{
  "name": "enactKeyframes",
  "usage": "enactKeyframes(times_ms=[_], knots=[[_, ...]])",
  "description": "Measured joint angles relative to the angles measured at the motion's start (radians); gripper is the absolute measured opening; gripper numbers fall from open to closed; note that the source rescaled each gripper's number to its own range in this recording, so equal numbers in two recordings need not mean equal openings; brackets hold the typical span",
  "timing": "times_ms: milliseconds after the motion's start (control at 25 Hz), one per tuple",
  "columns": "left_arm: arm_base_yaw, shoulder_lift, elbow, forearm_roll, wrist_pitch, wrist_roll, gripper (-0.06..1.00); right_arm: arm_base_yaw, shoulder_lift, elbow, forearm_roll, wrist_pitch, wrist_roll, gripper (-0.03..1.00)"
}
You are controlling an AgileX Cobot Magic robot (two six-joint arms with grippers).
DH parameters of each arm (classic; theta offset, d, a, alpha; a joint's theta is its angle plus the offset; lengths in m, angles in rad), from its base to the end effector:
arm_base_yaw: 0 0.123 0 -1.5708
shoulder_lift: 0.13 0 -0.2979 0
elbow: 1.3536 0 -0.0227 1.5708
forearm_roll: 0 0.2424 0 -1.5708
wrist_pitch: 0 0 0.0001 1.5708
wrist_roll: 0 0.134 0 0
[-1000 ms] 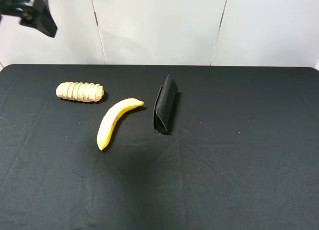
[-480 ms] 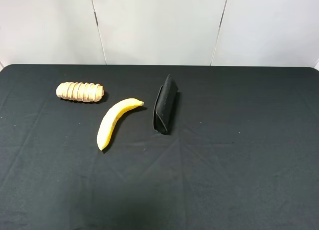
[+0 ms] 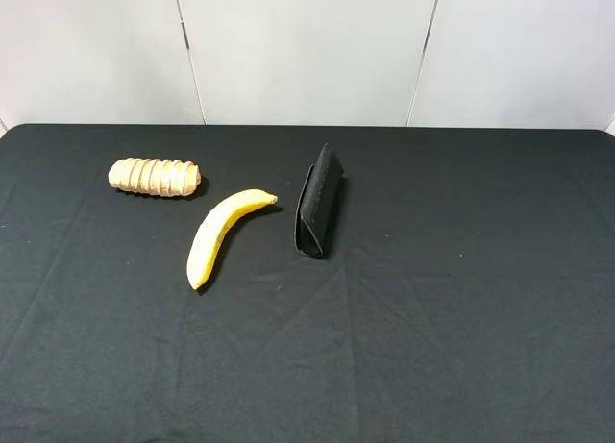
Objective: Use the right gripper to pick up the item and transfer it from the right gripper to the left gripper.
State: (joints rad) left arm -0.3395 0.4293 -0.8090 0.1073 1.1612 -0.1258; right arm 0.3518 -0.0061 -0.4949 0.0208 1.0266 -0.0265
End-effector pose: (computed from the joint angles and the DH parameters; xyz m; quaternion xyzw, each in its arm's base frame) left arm 0.0575 -0.0063 0.3253 0.0949 0.8992 -0.0455 0.4247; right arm 0.0130 0.0073 0.2562 -0.1589 0.8288 0.0971 0.5276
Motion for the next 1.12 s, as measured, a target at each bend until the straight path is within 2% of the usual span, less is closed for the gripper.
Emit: enactKeyframes(times_ms=[200,440,680,1120], knots=[[0.0,-0.232,0.125,-0.002,0.0,0.001,0.97,0.0,0.0,0.0,0.001,0.0,0.0,1.0],[0.0,-0.421,0.26,-0.003,-0.001,0.049,0.96,0.0,0.0,0.0,0.001,0.0,0.0,1.0],[0.0,-0.435,0.307,-0.011,-0.085,0.085,0.95,0.0,0.0,0.0,0.002,0.0,0.0,1.0],[0.008,-0.435,0.316,-0.027,-0.098,0.126,0.95,0.0,0.0,0.0,0.003,0.0,0.0,1.0]])
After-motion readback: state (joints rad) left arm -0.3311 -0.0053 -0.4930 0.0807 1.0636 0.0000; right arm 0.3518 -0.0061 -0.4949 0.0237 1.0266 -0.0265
